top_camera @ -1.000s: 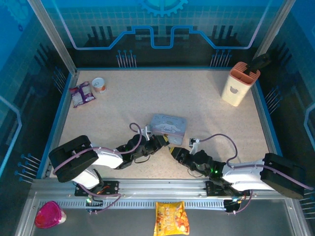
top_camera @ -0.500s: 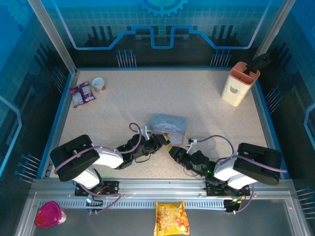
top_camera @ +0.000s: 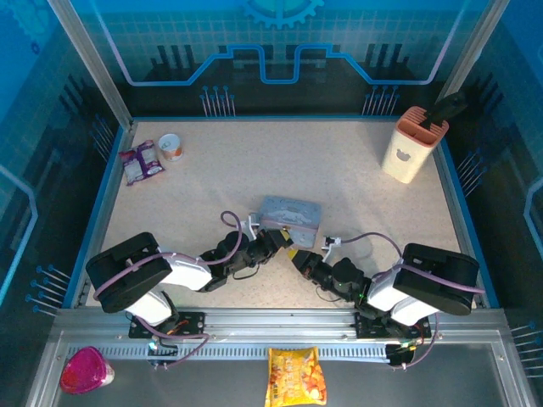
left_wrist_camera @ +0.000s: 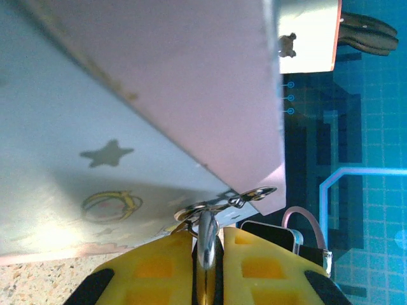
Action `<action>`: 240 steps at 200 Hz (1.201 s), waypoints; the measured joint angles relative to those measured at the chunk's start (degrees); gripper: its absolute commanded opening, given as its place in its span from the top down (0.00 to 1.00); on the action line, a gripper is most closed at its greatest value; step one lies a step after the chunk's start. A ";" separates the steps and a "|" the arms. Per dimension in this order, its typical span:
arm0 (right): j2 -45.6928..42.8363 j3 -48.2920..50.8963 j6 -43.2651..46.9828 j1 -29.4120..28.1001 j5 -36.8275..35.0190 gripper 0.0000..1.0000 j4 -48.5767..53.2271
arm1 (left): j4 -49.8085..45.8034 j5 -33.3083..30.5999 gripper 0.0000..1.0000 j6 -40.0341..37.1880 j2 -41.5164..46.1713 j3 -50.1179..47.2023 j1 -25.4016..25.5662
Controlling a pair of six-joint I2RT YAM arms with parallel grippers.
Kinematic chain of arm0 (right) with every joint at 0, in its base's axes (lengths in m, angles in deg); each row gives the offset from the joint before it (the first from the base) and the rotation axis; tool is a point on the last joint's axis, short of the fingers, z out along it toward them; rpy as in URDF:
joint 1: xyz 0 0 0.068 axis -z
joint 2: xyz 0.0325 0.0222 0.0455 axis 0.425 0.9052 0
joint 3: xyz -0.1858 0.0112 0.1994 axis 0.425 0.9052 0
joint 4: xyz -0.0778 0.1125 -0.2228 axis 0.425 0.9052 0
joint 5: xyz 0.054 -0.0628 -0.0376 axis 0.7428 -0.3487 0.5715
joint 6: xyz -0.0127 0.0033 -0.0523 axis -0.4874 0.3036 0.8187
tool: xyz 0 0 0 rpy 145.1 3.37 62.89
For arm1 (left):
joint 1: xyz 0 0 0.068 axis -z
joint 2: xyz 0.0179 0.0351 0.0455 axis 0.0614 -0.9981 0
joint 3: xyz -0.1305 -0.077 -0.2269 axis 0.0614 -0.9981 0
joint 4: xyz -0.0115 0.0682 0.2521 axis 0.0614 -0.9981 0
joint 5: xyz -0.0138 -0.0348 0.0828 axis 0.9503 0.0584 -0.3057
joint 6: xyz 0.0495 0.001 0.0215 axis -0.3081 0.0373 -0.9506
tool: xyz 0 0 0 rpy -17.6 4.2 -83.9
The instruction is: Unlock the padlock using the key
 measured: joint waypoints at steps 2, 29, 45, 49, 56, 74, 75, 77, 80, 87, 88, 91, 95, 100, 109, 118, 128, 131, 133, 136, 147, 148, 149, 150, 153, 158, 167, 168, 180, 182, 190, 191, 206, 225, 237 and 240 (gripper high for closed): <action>-0.09 -0.02 0.00 0.07 0.20 0.94 0.11 | 0.00 0.00 1.00 -0.02 0.00 0.00 0.00; -1.03 -0.02 0.07 1.75 2.95 0.95 1.38 | 0.07 -0.87 1.00 -0.02 -0.22 0.04 0.52; -1.79 -0.02 0.42 3.10 4.81 0.95 2.45 | 0.44 -1.97 1.00 -0.02 -1.03 0.46 1.01; -2.01 -0.02 0.44 3.45 5.29 0.95 2.89 | 0.48 -2.25 1.00 0.00 -1.31 0.68 1.14; -2.47 -0.02 0.48 4.07 5.99 0.95 3.72 | 0.66 -2.73 1.00 -0.02 -1.86 1.01 1.33; -4.24 -0.02 0.85 5.46 7.65 0.95 6.47 | 1.07 -3.61 1.00 -0.02 -3.19 1.62 1.84; -4.33 -0.02 0.85 5.53 7.78 0.95 6.62 | 1.07 -3.63 1.00 -0.02 -3.23 1.64 1.86; -4.50 -0.02 0.85 5.64 7.87 0.95 6.86 | 1.11 -3.69 1.00 -0.02 -3.34 1.70 1.90; -4.85 -0.02 0.90 5.79 8.20 0.95 7.32 | 1.18 -3.74 1.00 -0.02 -3.45 1.75 1.97; -5.90 -0.02 0.96 6.27 8.83 0.96 8.68 | 1.31 -3.87 1.00 -0.04 -3.63 1.79 2.05; -6.01 -0.02 0.94 6.32 8.90 0.96 8.81 | 1.33 -3.87 1.00 -0.04 -3.65 1.79 2.08; -6.49 -0.02 1.01 6.49 9.25 0.95 9.31 | 1.36 -3.91 1.00 -0.04 -3.65 1.79 2.14; -7.19 -0.02 1.07 6.73 9.64 0.96 10.16 | 1.42 -3.91 1.00 -0.04 -3.65 1.79 2.19; -8.28 -0.02 1.18 6.97 10.12 0.95 11.28 | 1.53 -3.91 1.00 -0.07 -3.65 1.79 2.25; -10.49 -0.02 1.38 7.43 10.97 0.95 13.73 | 1.75 -3.91 1.00 -0.22 -3.65 1.79 2.38; -12.79 -0.04 1.62 7.69 11.61 0.95 16.15 | 2.05 -3.89 1.00 -0.55 -3.58 1.79 2.62; -15.58 -0.11 1.95 7.98 12.22 0.95 19.47 | 2.23 -3.80 1.00 -1.42 -3.41 1.79 2.84; -16.28 -0.17 1.97 8.02 12.44 0.95 20.28 | 2.27 -3.67 1.00 -1.77 -3.32 1.79 2.91; -16.87 -0.17 2.03 8.09 12.57 0.95 20.87 | 2.36 -3.65 1.00 -1.99 -3.26 1.79 2.91; -17.53 -0.20 2.12 8.17 12.81 0.95 21.62 | 2.43 -3.56 1.00 -2.19 -3.19 1.79 2.97; -19.69 -0.31 2.29 8.48 13.35 0.95 23.87 | 2.93 -3.37 1.00 -3.30 -2.97 1.79 3.06; -19.82 -0.31 2.32 8.50 13.40 0.95 24.00 | 3.04 -3.30 1.00 -3.39 -2.95 1.79 3.06; -20.04 -0.33 2.36 8.57 13.51 0.95 24.24 | 3.06 -3.26 1.00 -3.45 -2.95 1.79 3.08; -20.15 -0.35 2.36 8.57 13.57 0.95 24.35 | 3.10 -3.23 1.00 -3.61 -2.95 1.79 3.08; -20.57 -0.39 2.38 8.63 13.73 0.95 24.83 | 3.30 -3.19 1.00 -3.78 -2.95 1.79 3.10; -21.18 -0.52 2.40 8.76 14.01 0.96 25.59 | 3.56 -3.04 1.00 -4.31 -2.95 1.79 3.10; -21.66 -0.81 2.45 8.98 14.58 0.95 26.69 | 3.96 -2.80 1.00 -5.14 -2.95 1.81 3.10; -21.70 -0.83 2.47 8.98 14.60 0.95 26.77 | 3.98 -2.80 1.00 -5.18 -2.95 1.79 3.10; -21.77 -1.16 2.62 9.07 14.88 0.96 27.54 | 4.44 -2.67 1.00 -6.27 -3.21 1.88 3.10; -21.77 -1.16 2.64 9.07 14.97 0.96 27.63 | 4.52 -2.67 1.00 -6.43 -3.28 1.90 3.10; -21.68 -1.18 2.82 9.16 14.97 0.96 27.69 | 5.09 -2.60 1.00 -6.95 -3.80 2.12 3.10; -21.66 -1.18 2.84 9.18 14.97 0.96 27.69 | 5.16 -2.60 1.00 -7.02 -3.85 2.14 3.10; -21.38 -1.18 3.17 9.46 14.97 0.96 27.65 | 6.45 -2.58 1.00 -7.80 -5.22 2.60 3.10; -21.38 -1.18 3.69 9.73 14.97 0.96 27.93 | 7.98 -2.54 1.00 -8.07 -6.49 2.82 3.10; -21.64 -1.18 4.13 9.77 14.99 0.96 28.37 | 8.90 -2.36 1.00 -8.11 -7.10 2.84 3.10; -21.79 -1.18 4.26 9.79 14.99 0.96 28.46 | 9.05 -2.32 1.00 -8.11 -7.21 2.84 3.10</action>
